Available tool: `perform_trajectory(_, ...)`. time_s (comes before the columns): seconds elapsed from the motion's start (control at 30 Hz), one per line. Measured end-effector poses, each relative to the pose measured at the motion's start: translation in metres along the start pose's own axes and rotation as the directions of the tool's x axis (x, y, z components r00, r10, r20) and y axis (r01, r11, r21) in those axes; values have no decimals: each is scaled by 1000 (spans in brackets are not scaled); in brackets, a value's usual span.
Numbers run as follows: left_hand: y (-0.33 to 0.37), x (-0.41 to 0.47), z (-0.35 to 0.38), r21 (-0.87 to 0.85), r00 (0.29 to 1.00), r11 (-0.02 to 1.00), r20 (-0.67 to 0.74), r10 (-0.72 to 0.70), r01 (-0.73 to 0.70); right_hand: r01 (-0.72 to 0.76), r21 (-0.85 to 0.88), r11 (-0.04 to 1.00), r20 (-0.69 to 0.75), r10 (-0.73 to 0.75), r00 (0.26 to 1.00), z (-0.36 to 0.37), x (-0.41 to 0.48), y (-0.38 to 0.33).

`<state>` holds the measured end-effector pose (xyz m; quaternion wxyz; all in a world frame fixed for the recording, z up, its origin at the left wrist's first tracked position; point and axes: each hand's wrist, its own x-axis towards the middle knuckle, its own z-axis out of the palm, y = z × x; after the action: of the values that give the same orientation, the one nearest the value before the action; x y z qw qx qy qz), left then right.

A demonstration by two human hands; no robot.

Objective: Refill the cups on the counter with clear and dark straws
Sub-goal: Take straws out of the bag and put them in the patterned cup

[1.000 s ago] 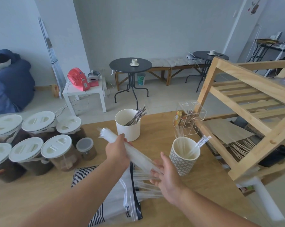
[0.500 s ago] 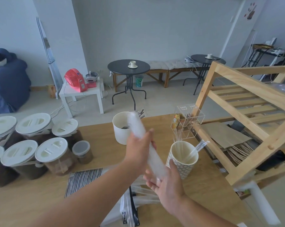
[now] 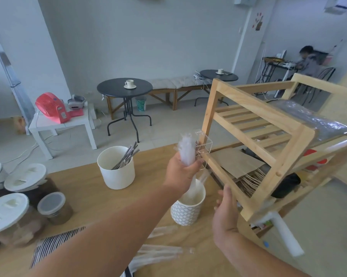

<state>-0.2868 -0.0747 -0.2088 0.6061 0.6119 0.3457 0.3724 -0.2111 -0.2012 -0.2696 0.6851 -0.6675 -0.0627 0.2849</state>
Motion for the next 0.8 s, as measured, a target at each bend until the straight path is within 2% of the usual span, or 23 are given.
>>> perform_trajectory(0.13, -23, 0, 1, 105, 999, 993, -2, -47, 47, -49, -82, 995, 279, 70, 958, 2, 25, -18)
perform_trajectory(0.27, -37, -1, 2, 269, 998, 962, -57, -27, 42, 142, -265, 954, 451, -8, 892, 7, 47, -24)
perform_trajectory(0.33, -42, -1, 5, 460, 993, 887, -83, 81, -34, 235, -281, 931, 539, -50, 841, 14, 48, -29)
perform_trajectory(0.4, -48, 0, 7, 640, 976, 754, -25, 216, -151, 276, -207, 939, 605, -99, 790, 21, 43, -33)
perform_trajectory(0.47, -49, 2, 6, 712, 965, 668, 50, 258, -216, 319, -114, 941, 634, -178, 753, 28, 35, -37)
perform_trajectory(0.57, -46, 3, 5, 779, 950, 556, 162, 267, -289, 380, -93, 920, 635, -239, 735, 34, 31, -39)
perform_trajectory(0.67, -38, -2, 3, 688, 936, 639, 195, 293, -344, 394, -146, 907, 619, -227, 752, 35, 36, -35)
perform_trajectory(0.73, -34, -3, -1, 689, 911, 601, 249, 328, -404, 395, -193, 898, 582, -220, 783, 36, 39, -34)
perform_trajectory(0.77, -34, -5, -5, 666, 914, 628, 259, 311, -403, 377, -208, 902, 562, -205, 801, 37, 41, -35)
perform_trajectory(0.8, -30, -8, -9, 600, 927, 707, 238, 289, -375, 365, -216, 906, 547, -198, 813, 38, 44, -37)
